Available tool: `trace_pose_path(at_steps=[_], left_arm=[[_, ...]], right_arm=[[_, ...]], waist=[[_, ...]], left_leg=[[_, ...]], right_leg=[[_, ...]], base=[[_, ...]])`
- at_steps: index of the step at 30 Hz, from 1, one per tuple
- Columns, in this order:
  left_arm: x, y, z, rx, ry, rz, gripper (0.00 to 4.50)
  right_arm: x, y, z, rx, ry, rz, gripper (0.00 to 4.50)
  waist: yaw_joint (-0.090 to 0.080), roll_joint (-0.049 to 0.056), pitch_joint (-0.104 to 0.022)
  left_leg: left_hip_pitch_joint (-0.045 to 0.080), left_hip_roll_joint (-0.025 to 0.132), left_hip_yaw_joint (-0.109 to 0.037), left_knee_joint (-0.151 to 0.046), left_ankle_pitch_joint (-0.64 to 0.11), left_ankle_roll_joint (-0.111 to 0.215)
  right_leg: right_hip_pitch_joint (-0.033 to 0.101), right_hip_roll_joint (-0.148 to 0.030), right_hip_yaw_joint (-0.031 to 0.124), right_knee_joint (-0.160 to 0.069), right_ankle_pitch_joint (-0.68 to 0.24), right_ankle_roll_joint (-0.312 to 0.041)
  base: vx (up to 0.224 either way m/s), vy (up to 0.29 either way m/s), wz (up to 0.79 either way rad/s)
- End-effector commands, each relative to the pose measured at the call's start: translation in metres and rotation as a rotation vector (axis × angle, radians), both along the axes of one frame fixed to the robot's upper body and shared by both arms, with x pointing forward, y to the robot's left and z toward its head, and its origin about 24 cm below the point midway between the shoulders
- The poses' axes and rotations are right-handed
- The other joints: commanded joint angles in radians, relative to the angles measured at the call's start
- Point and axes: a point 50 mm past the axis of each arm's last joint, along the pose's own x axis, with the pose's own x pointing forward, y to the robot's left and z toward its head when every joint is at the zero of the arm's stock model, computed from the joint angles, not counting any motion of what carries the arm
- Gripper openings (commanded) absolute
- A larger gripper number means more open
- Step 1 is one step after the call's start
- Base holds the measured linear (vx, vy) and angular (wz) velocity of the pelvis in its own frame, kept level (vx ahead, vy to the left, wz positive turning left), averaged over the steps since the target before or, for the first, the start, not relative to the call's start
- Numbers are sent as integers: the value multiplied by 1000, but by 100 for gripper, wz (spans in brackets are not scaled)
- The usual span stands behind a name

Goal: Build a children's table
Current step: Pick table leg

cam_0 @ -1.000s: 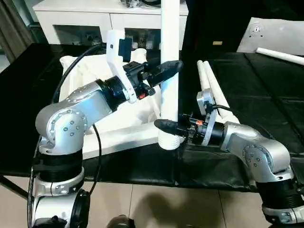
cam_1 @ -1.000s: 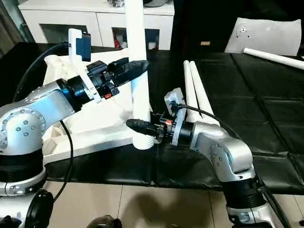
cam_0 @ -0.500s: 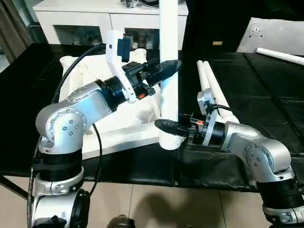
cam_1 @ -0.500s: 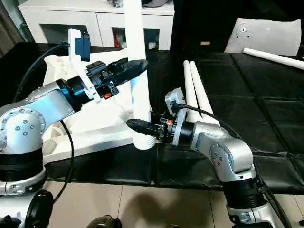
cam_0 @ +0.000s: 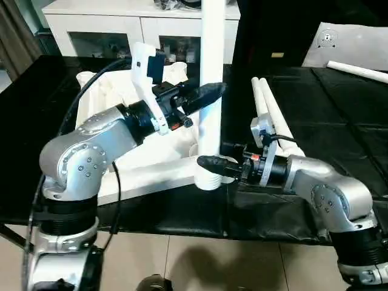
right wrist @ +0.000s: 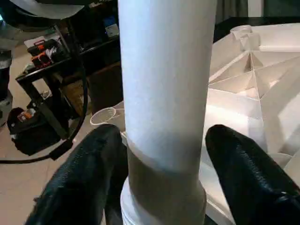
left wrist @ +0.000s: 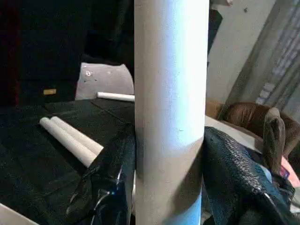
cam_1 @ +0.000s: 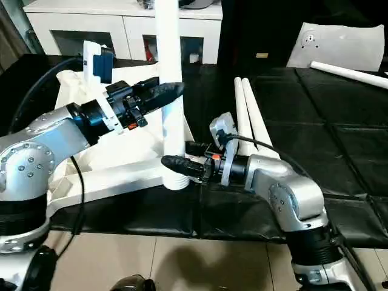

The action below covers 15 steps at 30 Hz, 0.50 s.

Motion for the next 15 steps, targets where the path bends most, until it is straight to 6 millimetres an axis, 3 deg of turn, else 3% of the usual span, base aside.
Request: trace_pose_path(at_steps=[1,15], left_arm=[[-3,-3,2,32,-36,-33,177],[-9,-13,7,57,-86,-172,177]], right_arm=[[2,-2,7,-9,-28,19,328],[3,3,0,-68,9,120,328]], waist=[[2,-8,-70],[3,-9,-70]], left_leg=[[28,57,-28,-61,-119,1],[28,57,-27,-59,-114,6]], right_leg=[[36,-106,51,-81,-164,-148],[37,-107,51,-80,-157,-165]], base=[[0,0,0],[0,0,0]])
